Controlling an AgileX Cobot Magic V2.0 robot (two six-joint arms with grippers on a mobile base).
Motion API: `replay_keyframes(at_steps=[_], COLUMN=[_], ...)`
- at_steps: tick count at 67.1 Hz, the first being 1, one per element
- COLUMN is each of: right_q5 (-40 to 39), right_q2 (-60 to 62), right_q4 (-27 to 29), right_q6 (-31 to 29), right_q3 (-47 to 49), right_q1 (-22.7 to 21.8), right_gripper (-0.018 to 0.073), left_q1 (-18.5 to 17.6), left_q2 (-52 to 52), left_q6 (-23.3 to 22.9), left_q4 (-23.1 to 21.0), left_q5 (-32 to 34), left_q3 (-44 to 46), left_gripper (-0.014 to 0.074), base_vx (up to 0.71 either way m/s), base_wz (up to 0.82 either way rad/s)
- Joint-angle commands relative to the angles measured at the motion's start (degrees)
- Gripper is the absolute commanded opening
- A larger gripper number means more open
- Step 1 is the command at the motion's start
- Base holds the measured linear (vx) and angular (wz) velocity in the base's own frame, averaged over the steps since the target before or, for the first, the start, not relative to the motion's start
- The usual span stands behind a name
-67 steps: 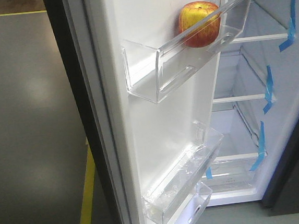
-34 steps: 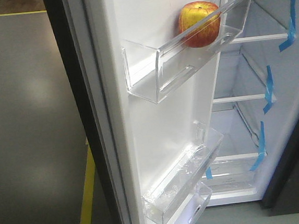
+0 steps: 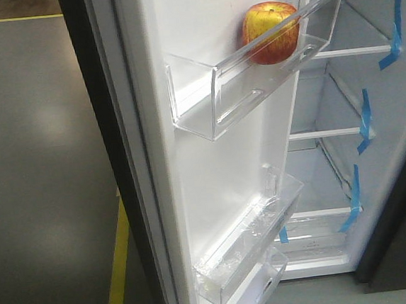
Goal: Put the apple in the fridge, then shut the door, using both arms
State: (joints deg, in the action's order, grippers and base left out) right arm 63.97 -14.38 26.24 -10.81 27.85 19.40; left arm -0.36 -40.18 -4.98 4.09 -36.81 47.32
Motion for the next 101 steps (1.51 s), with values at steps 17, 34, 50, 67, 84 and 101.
replay_keyframes(at_steps=[17,34,50,67,84,101], right_q5=[-2.7,-2.7,-2.7,-2.7,-2.7,-2.7], right_q2=[-0.7,-0.7,-0.7,-0.7,-0.7,-0.7], right_q4=[1.5,1.5,1.5,1.5,1.5,1.5], right_q6=[-0.1,-0.1,-0.1,-0.1,-0.1,-0.1], right_q3=[1.2,1.2,1.2,1.2,1.2,1.2], right_q1=[0.0,0.0,0.0,0.0,0.0,0.0], right_gripper=[0.0577,0.0577,0.0577,0.0577,0.0577,0.0577], left_q1=[-0.2,-0.2,-0.2,-0.2,-0.2,-2.0], left_q2=[-18.5,-31.3,-43.3,-52.6,-59.7,-64.3], left_q6=[2.8,15.1,28.7,41.9,43.3,46.1], left_q4=[-1.0,-14.8,-32.5,-49.0,-56.7,-63.9], left_q5=[-4.0,-4.1,-4.5,-8.1,-10.9,-14.7], left_q3=[8.4,15.9,25.2,33.0,39.3,44.3], left_gripper=[-0.0006,-0.0006,-0.0006,-0.0006,-0.0006,-0.0006], base_vx=[0.0,0.0,0.0,0.0,0.0,0.0], base_wz=[0.0,0.0,0.0,0.0,0.0,0.0])
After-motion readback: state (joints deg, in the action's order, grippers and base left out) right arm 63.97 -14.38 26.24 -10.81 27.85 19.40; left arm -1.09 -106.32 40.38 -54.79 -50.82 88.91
